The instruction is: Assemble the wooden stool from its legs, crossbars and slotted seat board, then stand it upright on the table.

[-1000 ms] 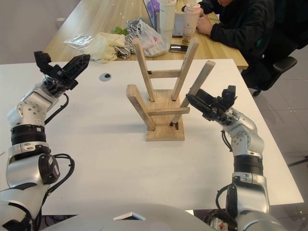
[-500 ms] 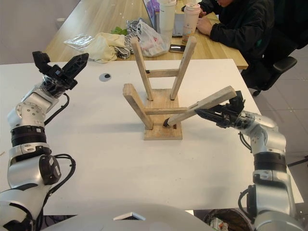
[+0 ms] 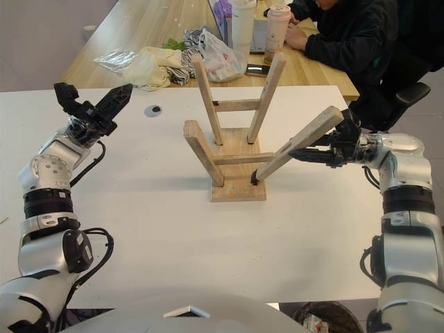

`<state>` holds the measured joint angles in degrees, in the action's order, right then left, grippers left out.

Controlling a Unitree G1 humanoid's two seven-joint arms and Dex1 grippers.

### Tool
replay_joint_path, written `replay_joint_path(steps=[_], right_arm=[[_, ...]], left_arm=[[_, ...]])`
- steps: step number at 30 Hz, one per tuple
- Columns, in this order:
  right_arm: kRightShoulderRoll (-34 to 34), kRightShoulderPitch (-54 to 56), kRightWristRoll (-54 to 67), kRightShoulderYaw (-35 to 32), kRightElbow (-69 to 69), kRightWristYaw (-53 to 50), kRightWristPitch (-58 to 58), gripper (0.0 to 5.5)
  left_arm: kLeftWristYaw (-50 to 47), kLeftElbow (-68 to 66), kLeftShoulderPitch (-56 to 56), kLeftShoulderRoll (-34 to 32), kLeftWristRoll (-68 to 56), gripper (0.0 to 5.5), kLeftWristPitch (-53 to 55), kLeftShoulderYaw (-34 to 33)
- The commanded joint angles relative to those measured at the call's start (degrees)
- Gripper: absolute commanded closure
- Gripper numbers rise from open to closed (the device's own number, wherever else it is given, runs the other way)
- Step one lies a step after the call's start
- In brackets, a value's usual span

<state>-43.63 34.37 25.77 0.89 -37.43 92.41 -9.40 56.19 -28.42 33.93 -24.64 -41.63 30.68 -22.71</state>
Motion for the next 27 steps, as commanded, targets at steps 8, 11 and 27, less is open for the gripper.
replay_joint_path(steps=[8, 11, 27], right_arm=[[-2.09, -0.23, -1.89, 10.30, 9.29, 0.05, 4.09, 3.50], [-2.00, -0.27, -1.56, 10.69, 11.02, 0.04, 3.90, 3.50], [-0.70, -3.15, -10.10, 13.03, 14.03, -6.87, 10.70, 3.50]], left_arm=[[-1.37, 1.97, -1.19, 1.16, -0.18, 1.54, -1.31, -0.04], [-1.70, 2.31, -1.31, 1.38, -0.23, 1.54, -1.40, -0.20], [-2.63, 5.97, -1.55, 0.97, -0.74, 1.54, -0.82, -0.72]])
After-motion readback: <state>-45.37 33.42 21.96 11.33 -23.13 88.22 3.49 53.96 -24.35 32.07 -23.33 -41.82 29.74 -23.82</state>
